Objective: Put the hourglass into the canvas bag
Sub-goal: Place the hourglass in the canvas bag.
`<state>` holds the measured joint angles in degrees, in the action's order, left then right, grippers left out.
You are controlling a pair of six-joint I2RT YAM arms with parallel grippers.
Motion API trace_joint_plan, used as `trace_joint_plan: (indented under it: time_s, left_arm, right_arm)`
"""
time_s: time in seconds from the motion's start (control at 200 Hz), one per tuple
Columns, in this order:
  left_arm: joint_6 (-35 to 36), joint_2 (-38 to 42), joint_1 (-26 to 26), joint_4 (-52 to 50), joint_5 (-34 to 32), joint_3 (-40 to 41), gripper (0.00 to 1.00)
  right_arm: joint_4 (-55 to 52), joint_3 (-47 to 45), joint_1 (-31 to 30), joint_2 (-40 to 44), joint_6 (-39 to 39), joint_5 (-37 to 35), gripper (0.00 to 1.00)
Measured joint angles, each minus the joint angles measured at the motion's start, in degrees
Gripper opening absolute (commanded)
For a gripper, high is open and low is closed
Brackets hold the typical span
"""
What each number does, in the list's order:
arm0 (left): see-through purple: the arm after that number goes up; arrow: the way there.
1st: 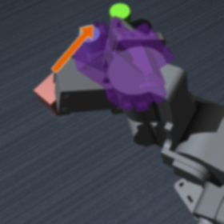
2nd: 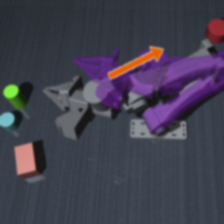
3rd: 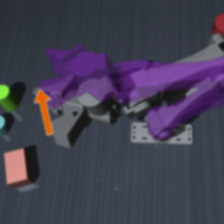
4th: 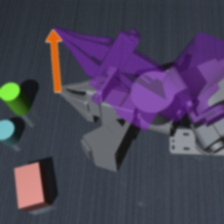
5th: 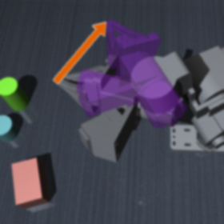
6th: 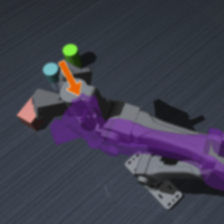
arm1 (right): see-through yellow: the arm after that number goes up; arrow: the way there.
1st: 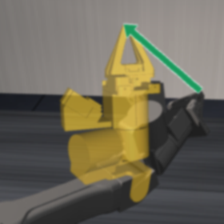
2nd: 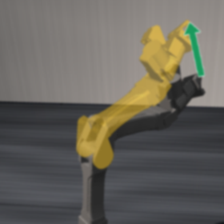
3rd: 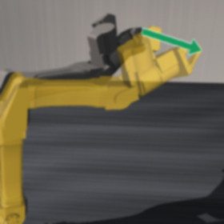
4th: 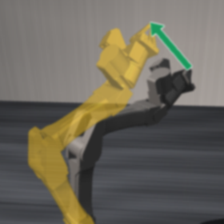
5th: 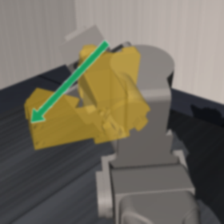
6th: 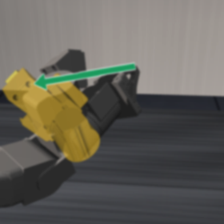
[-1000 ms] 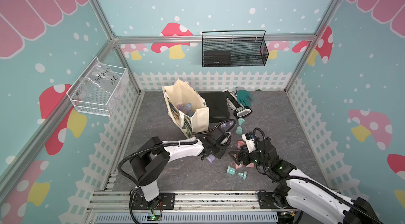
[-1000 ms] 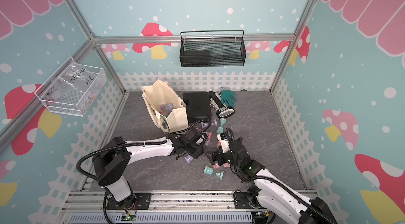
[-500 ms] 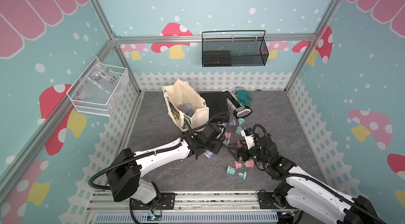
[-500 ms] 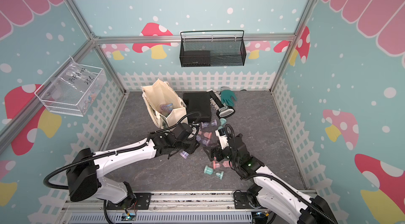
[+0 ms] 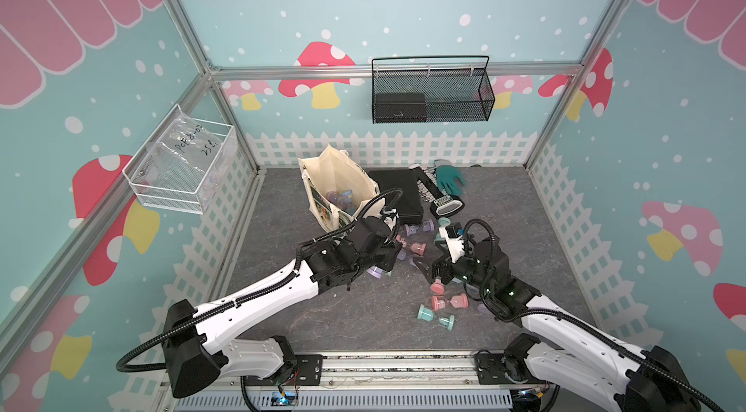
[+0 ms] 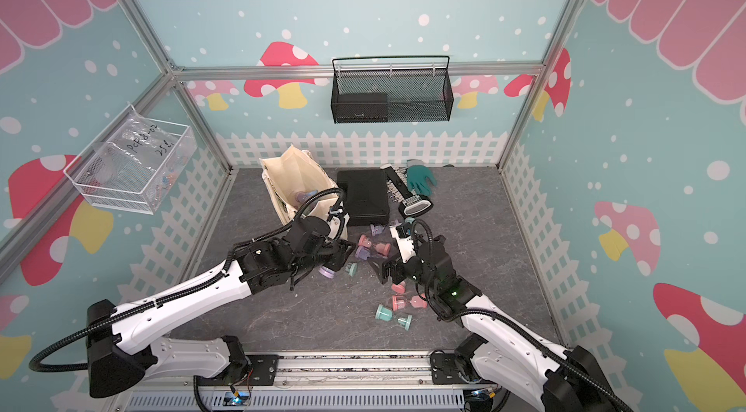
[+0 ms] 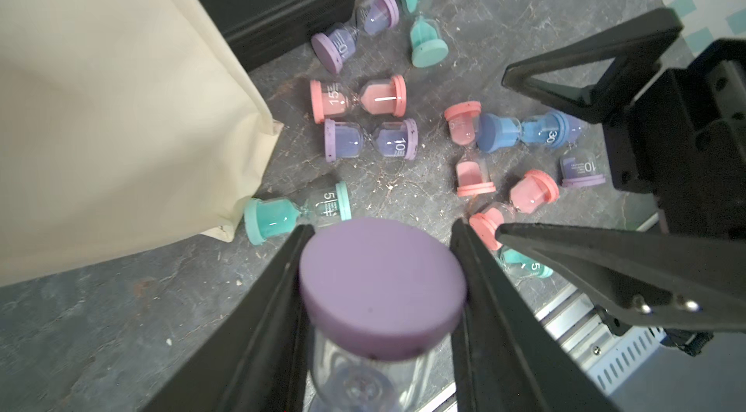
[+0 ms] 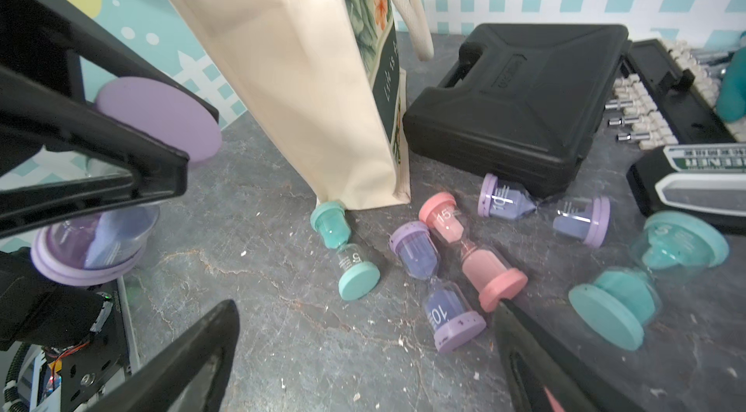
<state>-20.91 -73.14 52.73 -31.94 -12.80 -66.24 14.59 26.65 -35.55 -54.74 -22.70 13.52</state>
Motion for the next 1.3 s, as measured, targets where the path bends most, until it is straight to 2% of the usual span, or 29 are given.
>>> trace_joint_plan:
  time_s: [0.26,0.605,0.991,1.301]
  left_arm:
    - [-0.8,0.5,-1.9,-2.3,-7.3,-9.2,0.27]
    - [-4.2,-0.7,-12.4,-1.8,-10.2,-17.0,0.24]
    - [-10.4,-11.6,-22.8,3.6,-11.0,-22.3,0.21]
    - [-16.1,-23.1,-27.0,5.8,-11.1,-26.4,0.23]
  right_arm:
    - [6.4,3.9,0.0,-4.6,0.8,2.7,1.0]
    - [12.7,9.1,0.0,-8.9,1.2,8.5,0.99]
    - [18.9,12.0,0.0,-13.8,1.6,11.7,1.0]
    - [21.7,14.2,0.0,-18.2,4.3,13.2,1.0]
